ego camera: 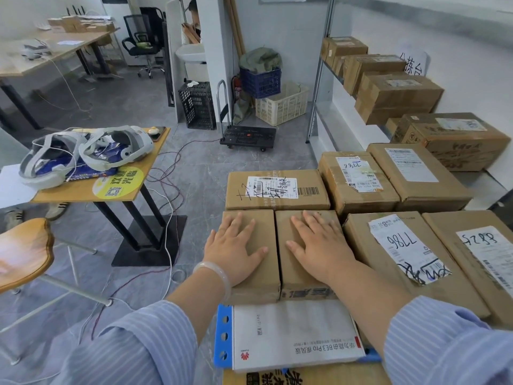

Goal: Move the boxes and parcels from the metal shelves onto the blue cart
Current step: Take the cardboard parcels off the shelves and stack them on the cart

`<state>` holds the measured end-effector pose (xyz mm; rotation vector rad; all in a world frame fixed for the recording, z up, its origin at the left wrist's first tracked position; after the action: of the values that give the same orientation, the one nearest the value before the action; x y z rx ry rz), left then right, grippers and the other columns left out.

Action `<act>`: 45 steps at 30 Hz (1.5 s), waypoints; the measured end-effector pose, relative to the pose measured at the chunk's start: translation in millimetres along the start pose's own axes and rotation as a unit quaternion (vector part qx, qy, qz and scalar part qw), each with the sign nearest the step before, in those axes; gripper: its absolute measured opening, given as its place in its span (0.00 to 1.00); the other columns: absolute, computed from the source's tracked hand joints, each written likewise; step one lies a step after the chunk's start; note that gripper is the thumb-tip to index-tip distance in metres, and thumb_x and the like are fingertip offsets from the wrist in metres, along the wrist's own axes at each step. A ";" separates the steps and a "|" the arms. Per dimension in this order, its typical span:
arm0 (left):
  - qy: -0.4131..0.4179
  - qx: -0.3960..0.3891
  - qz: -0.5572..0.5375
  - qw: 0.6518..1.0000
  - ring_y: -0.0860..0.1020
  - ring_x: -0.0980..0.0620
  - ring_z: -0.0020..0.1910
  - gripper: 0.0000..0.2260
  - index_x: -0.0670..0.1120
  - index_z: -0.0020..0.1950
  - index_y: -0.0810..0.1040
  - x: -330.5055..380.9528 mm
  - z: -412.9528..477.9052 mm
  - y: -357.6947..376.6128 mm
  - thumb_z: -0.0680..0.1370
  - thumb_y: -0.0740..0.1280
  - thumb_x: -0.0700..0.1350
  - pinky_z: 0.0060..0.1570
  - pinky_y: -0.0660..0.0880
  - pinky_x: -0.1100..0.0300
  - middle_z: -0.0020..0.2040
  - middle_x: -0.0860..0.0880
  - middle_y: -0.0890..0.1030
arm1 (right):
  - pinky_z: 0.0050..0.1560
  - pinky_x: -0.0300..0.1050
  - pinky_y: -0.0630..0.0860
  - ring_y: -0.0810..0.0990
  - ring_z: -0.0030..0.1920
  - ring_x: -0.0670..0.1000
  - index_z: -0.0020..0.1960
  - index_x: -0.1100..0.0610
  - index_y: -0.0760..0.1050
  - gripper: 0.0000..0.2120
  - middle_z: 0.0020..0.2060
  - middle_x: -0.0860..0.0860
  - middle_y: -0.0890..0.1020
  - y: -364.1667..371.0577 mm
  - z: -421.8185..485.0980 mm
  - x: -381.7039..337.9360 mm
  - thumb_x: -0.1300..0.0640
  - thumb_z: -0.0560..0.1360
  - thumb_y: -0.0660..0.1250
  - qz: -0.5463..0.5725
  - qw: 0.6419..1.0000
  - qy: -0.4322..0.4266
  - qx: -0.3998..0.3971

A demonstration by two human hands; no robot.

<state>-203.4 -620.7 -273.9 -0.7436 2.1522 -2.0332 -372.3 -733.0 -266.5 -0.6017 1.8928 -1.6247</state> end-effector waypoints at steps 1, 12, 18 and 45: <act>0.000 0.000 0.002 1.000 0.41 0.52 0.77 0.34 0.60 0.78 0.49 0.6 -0.5 -0.3 0.74 0.51 0.70 0.74 0.43 0.46 0.79 0.55 0.45 | 0.75 0.54 0.40 0.42 0.77 0.50 0.79 0.45 0.46 0.31 0.79 0.49 0.47 0.1 -0.5 -0.3 0.35 0.79 0.45 0.000 1.000 0.001 0.000; 0.007 -0.004 0.015 1.000 0.39 0.52 0.77 0.32 0.60 0.77 0.48 18.6 -36.9 -5.4 0.76 0.51 0.68 0.73 0.41 0.46 0.79 0.54 0.42 | 0.75 0.54 0.40 0.42 0.77 0.48 0.79 0.44 0.47 0.30 0.79 0.49 0.46 -6.4 -45.6 -13.0 0.37 0.79 0.48 0.027 0.999 -0.018 0.008; 0.018 0.064 0.047 0.997 0.39 0.51 0.77 0.31 0.63 0.77 0.45 41.1 -75.0 -9.9 0.76 0.52 0.68 0.73 0.40 0.47 0.79 0.55 0.42 | 0.75 0.54 0.37 0.41 0.77 0.48 0.78 0.43 0.46 0.34 0.79 0.49 0.46 -13.8 -92.2 -18.7 0.32 0.76 0.50 0.038 0.996 -0.062 0.054; 0.320 0.040 0.076 0.943 0.42 0.47 0.77 0.36 0.62 0.76 0.38 183.5 -289.2 62.1 0.74 0.52 0.70 0.72 0.40 0.44 0.79 0.51 0.42 | 0.74 0.54 0.38 0.39 0.77 0.49 0.78 0.43 0.41 0.46 0.78 0.48 0.42 51.7 -445.1 -2.2 0.26 0.68 0.54 0.033 0.964 0.241 0.109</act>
<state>-493.8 -429.9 -253.6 0.1328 2.2906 -2.4939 -669.5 -397.7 -271.9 -0.0459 1.9899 -2.0337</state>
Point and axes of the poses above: each hand's wrist, its own z-axis towards the middle knuckle, its own y-axis out of the palm, x = y × z, the point moved 5 cm from there along z, towards the middle knuckle
